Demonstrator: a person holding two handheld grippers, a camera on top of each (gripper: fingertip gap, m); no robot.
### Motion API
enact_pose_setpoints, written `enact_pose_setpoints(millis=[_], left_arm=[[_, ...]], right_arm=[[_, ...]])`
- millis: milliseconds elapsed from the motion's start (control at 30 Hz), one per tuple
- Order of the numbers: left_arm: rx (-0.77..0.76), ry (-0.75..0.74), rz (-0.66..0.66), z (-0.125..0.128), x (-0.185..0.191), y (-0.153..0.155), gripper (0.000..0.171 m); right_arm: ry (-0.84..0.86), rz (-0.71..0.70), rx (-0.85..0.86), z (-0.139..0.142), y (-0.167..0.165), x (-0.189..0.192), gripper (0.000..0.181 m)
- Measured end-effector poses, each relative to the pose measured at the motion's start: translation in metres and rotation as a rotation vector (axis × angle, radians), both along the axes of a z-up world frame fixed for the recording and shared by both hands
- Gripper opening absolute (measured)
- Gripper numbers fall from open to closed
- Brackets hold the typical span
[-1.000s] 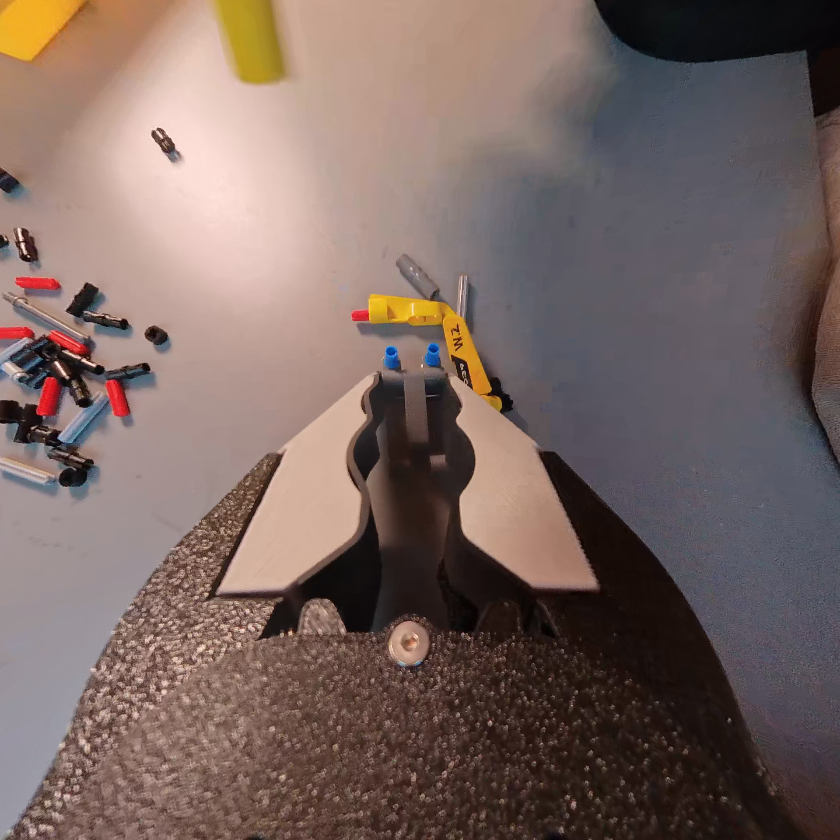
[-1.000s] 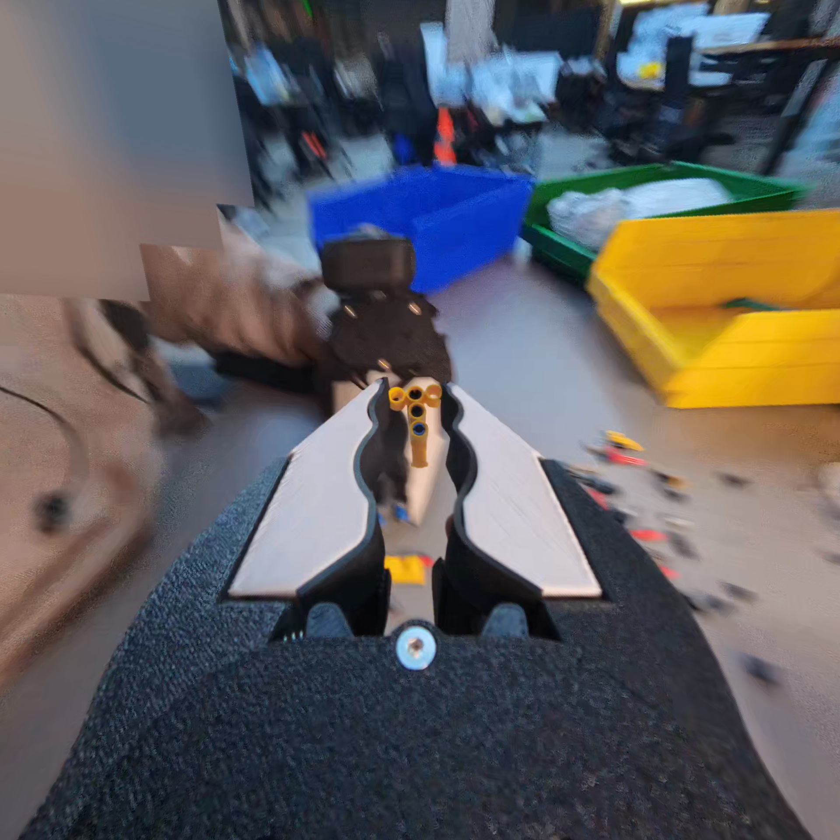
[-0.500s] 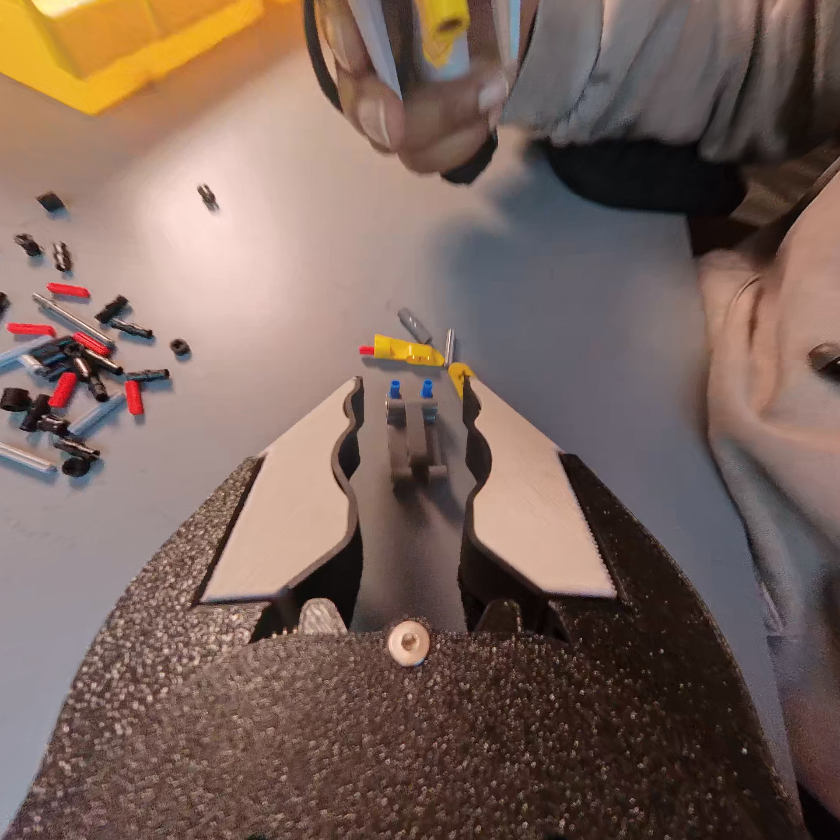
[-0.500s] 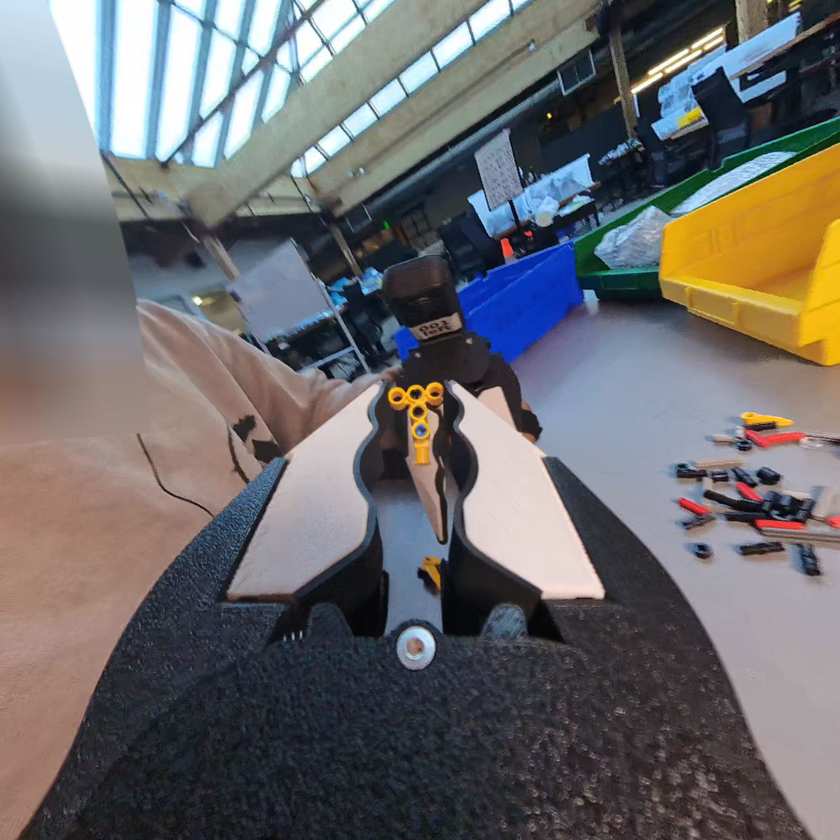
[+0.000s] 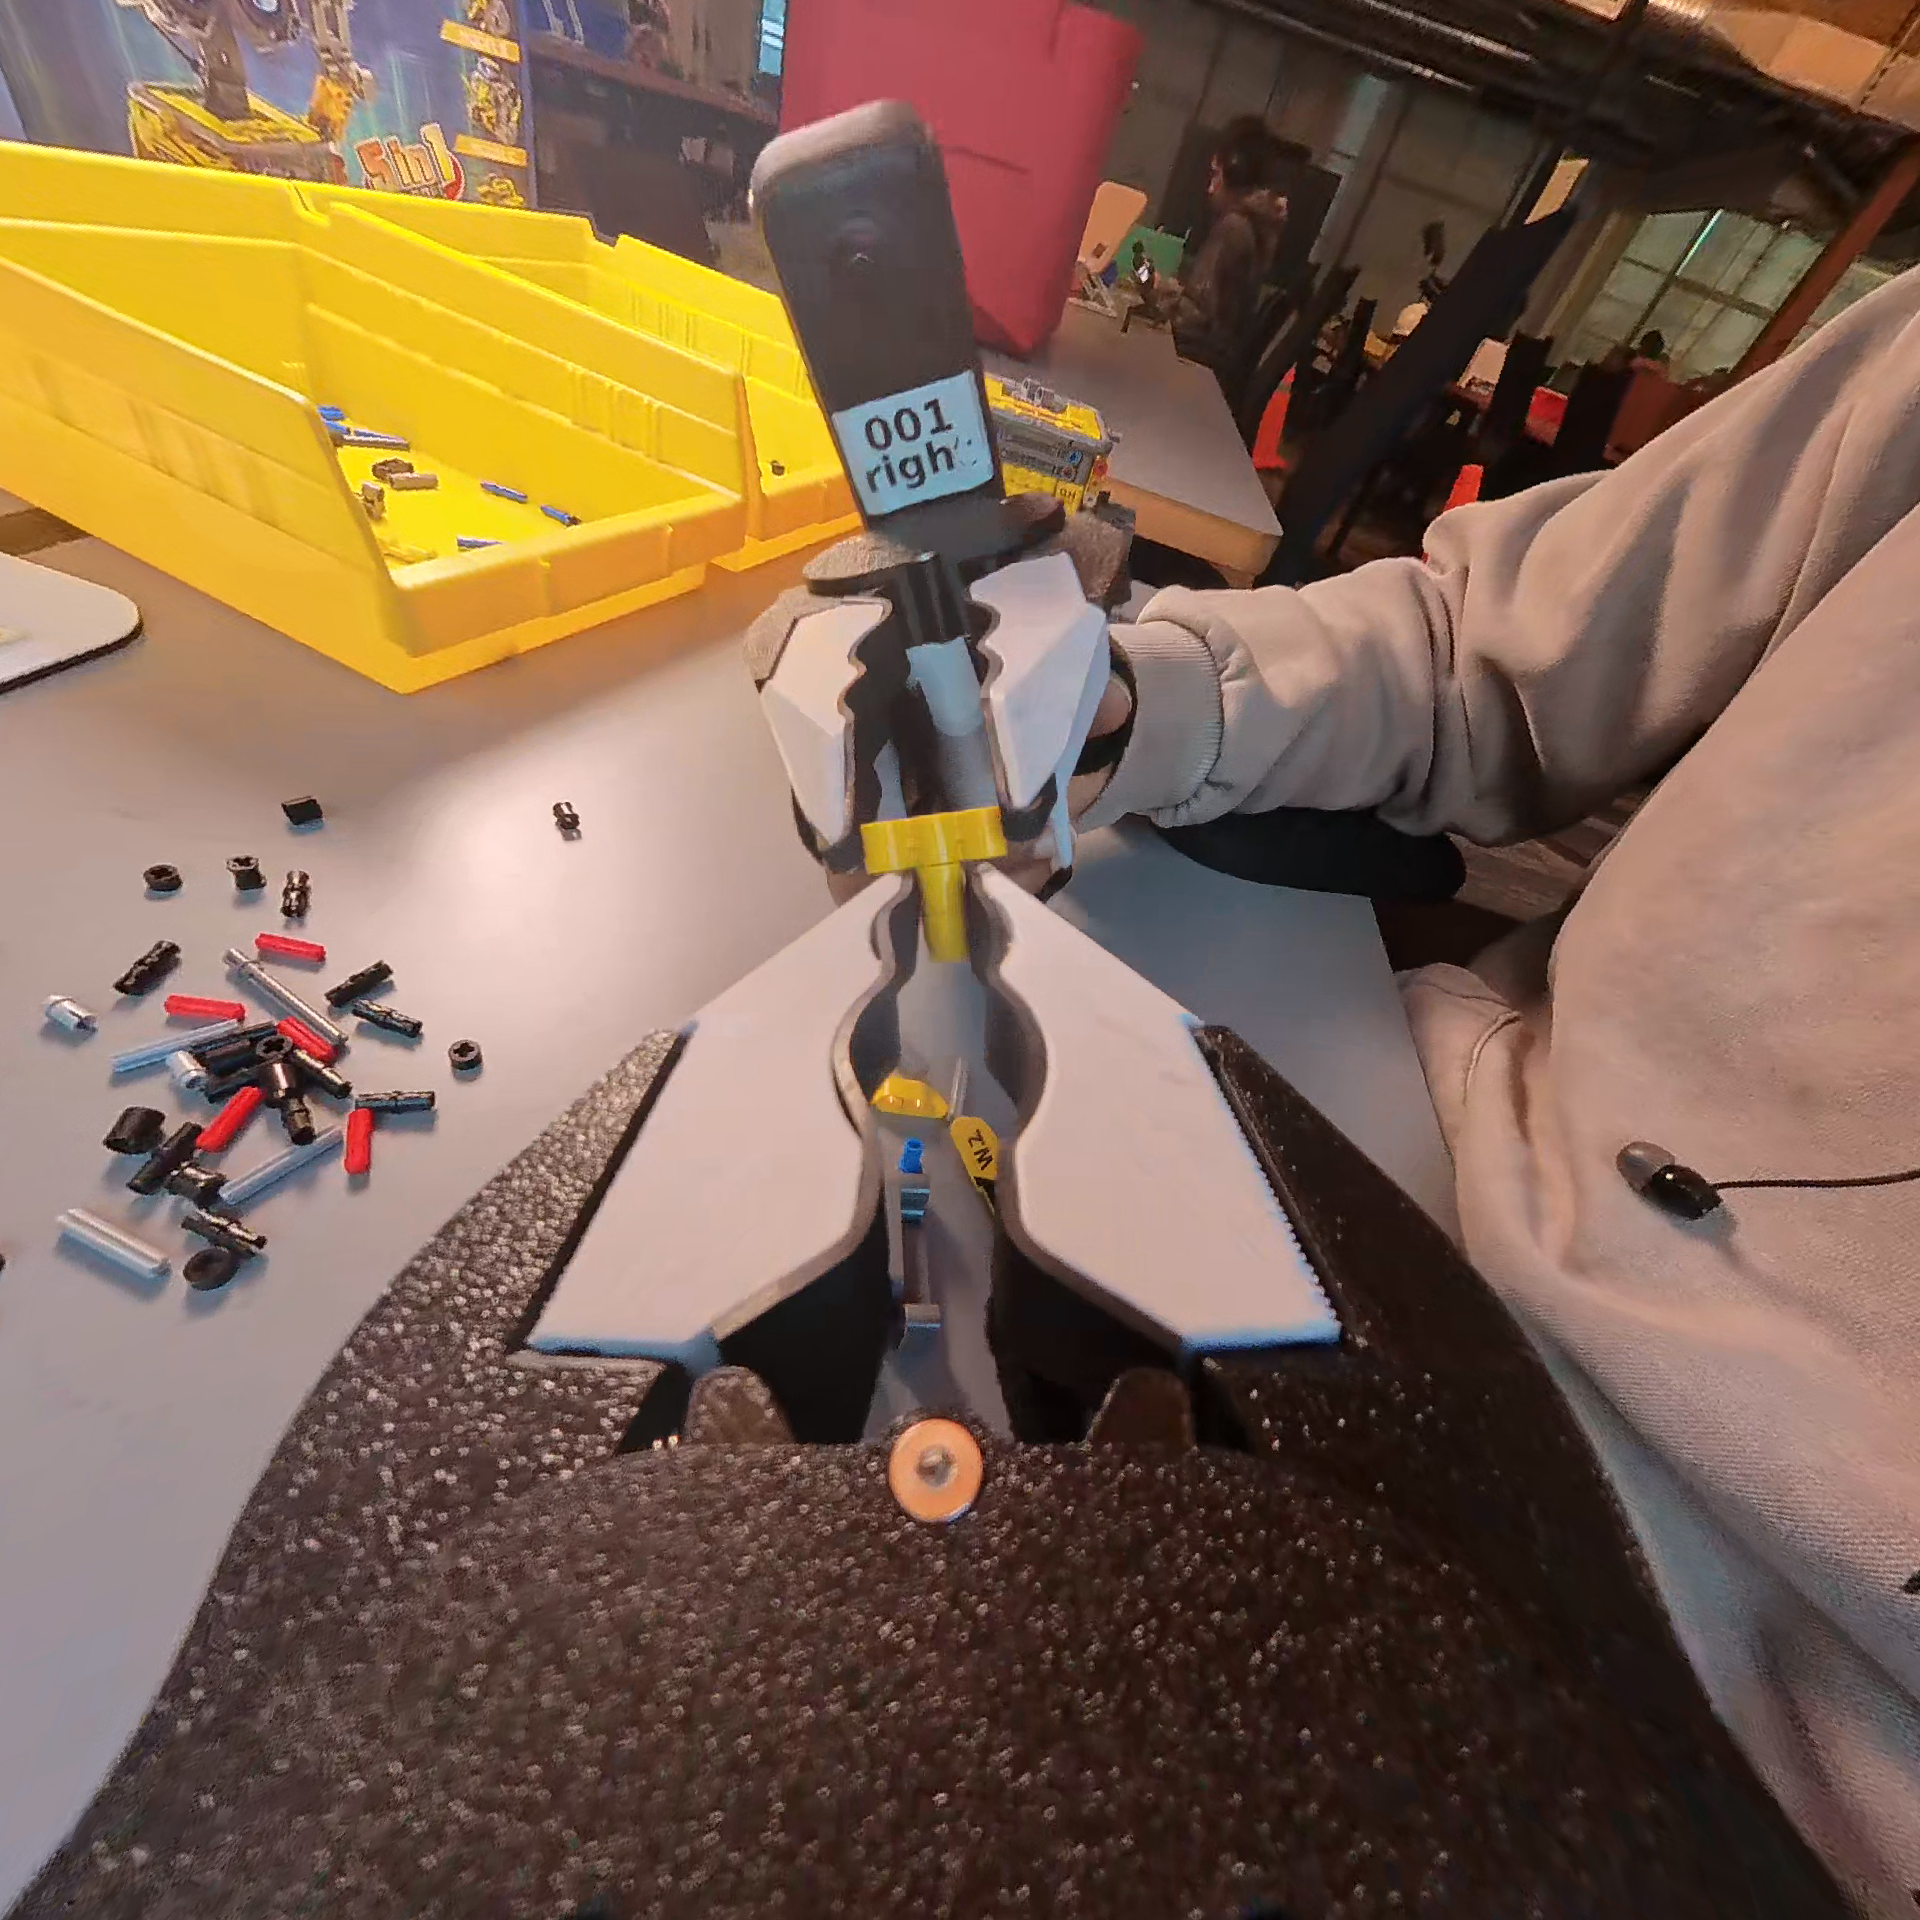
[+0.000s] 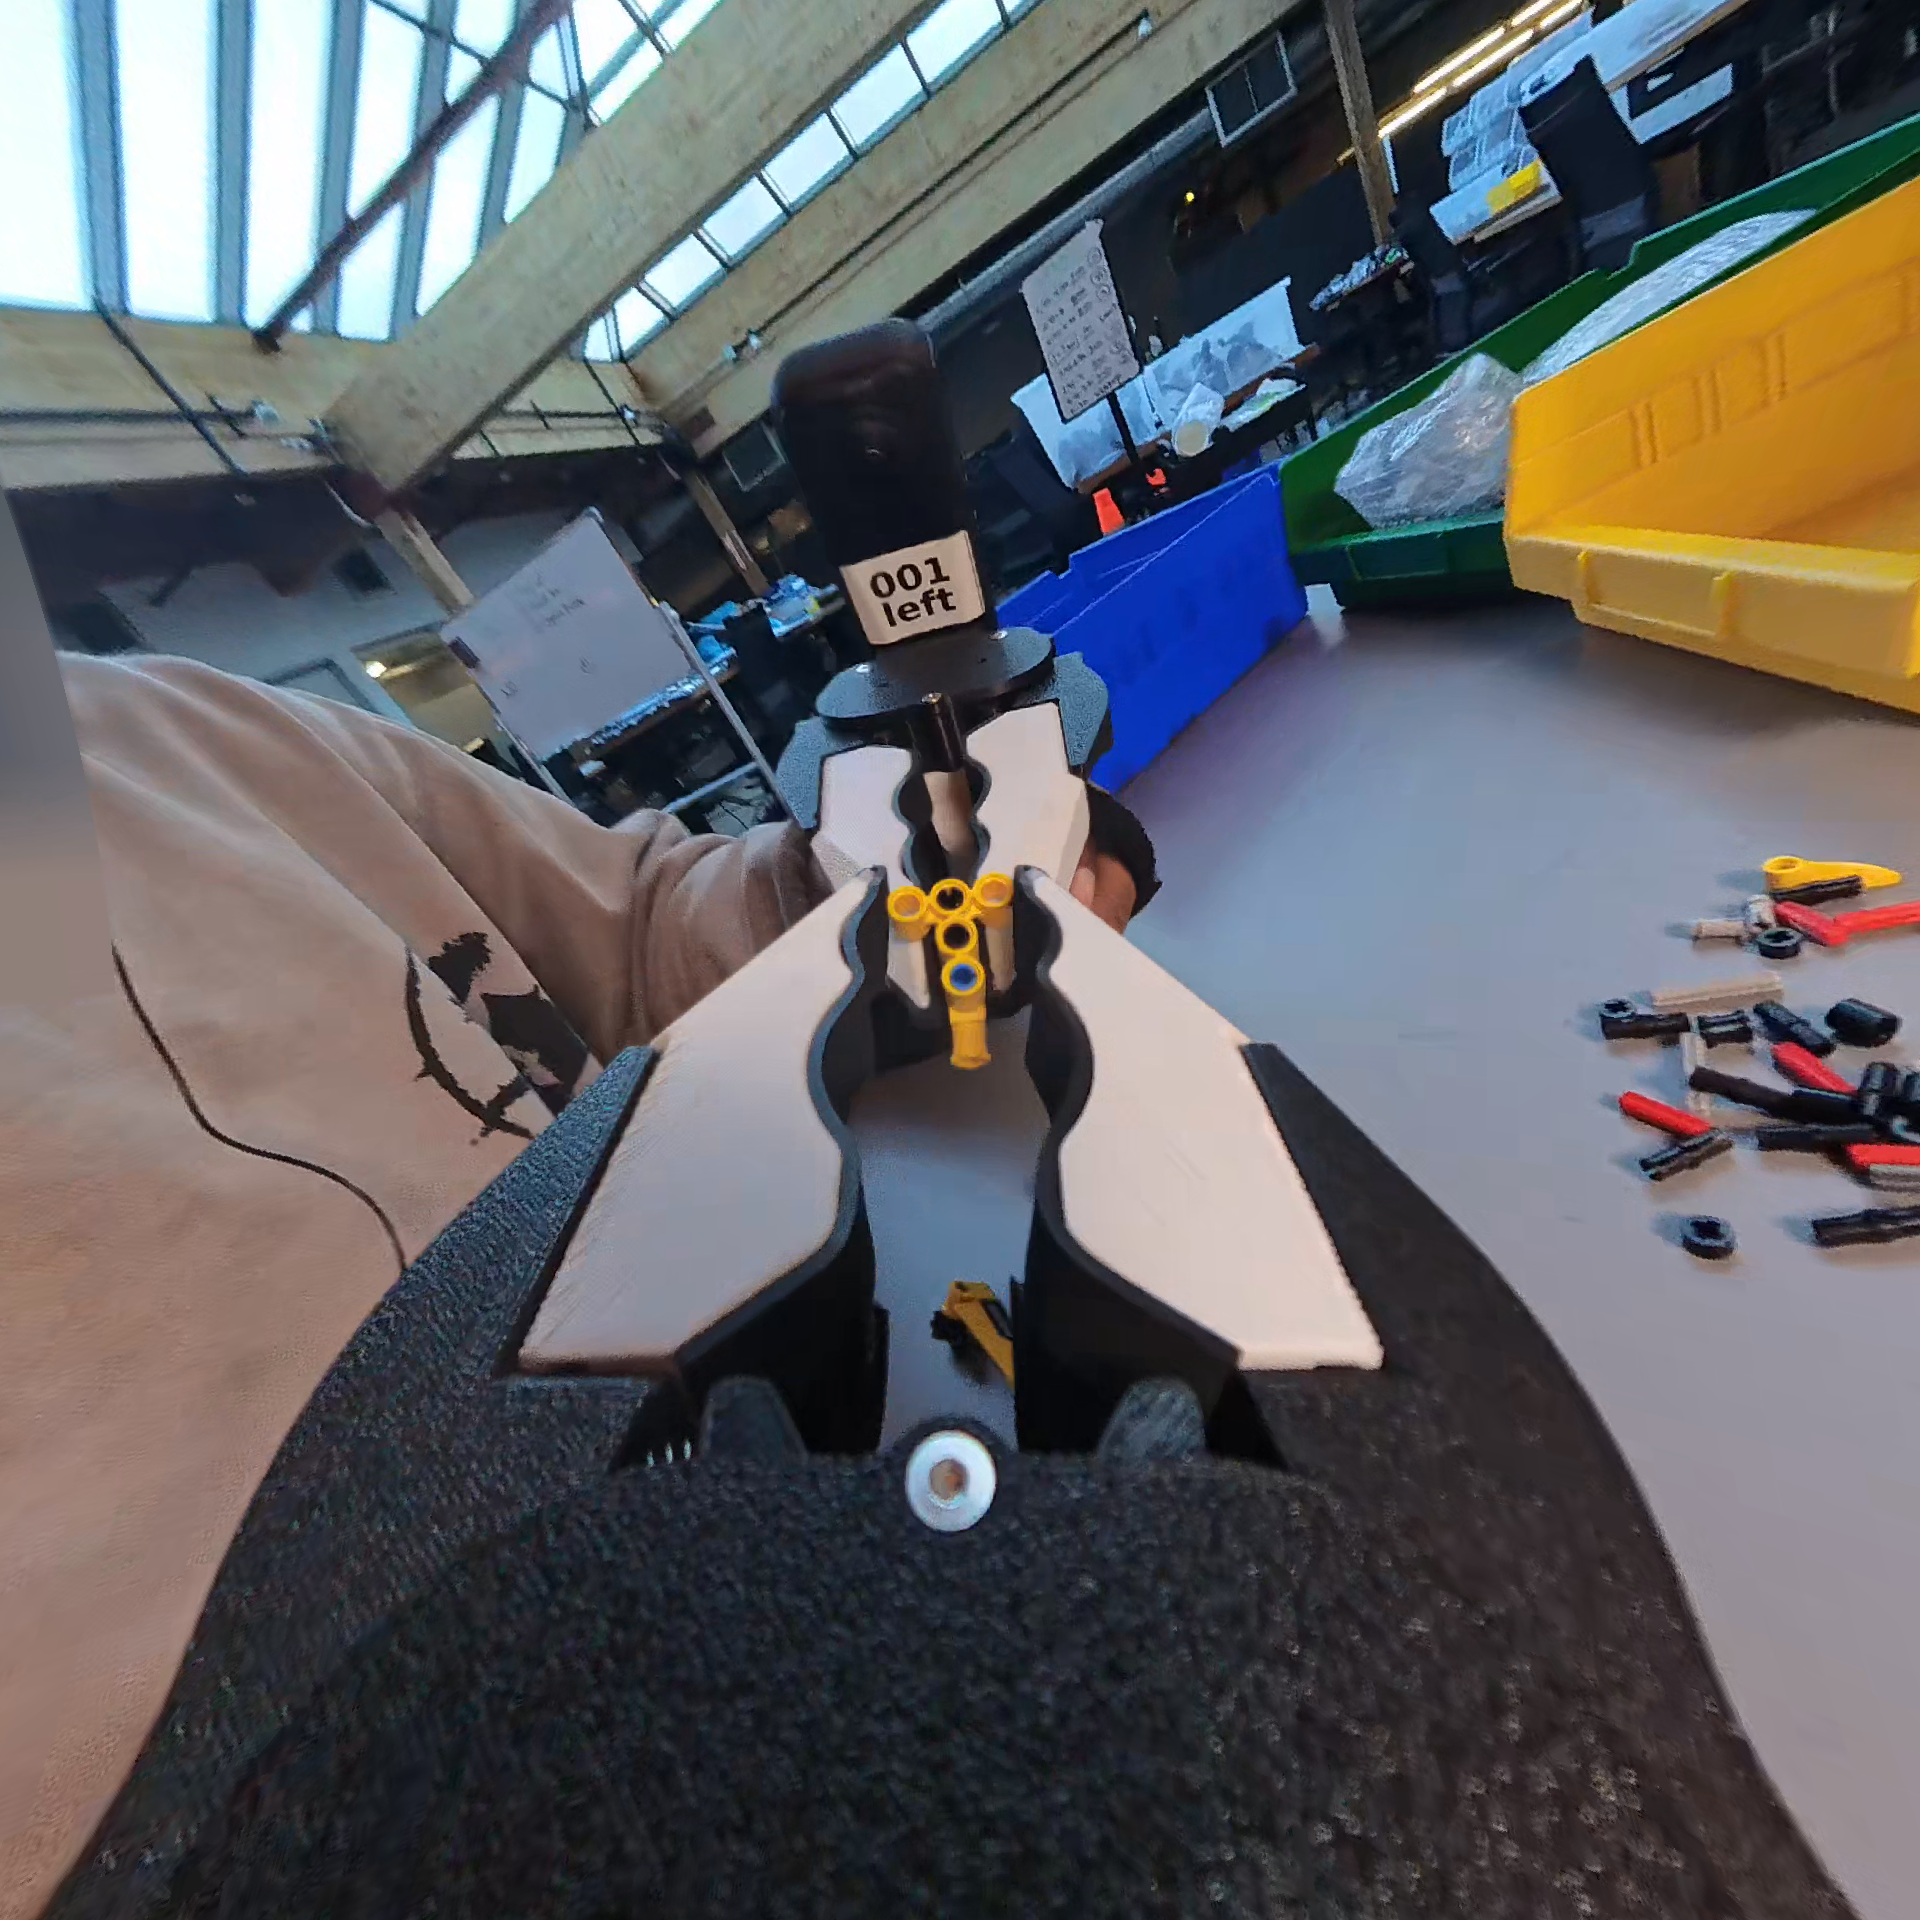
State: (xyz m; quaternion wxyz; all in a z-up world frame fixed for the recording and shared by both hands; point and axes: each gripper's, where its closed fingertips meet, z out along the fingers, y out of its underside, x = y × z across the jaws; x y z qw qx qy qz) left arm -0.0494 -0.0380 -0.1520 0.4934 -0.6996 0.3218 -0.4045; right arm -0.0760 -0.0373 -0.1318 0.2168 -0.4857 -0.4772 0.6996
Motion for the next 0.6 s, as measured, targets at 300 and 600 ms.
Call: enact_pose_setpoints(millis=[300, 600], left_arm=[[0.089, 0.125, -0.026, -0.005, 0.003, -0.009, 0.007], [0.059, -0.134, -0.030, 0.026, 0.004, -0.007, 0.007]], right_arm=[[-0.024, -0.017, 0.332, -0.012, -0.012, 0.005, 0.023], [0.113, -0.109, 0.215, 0.020, -0.009, 0.005, 0.019]])
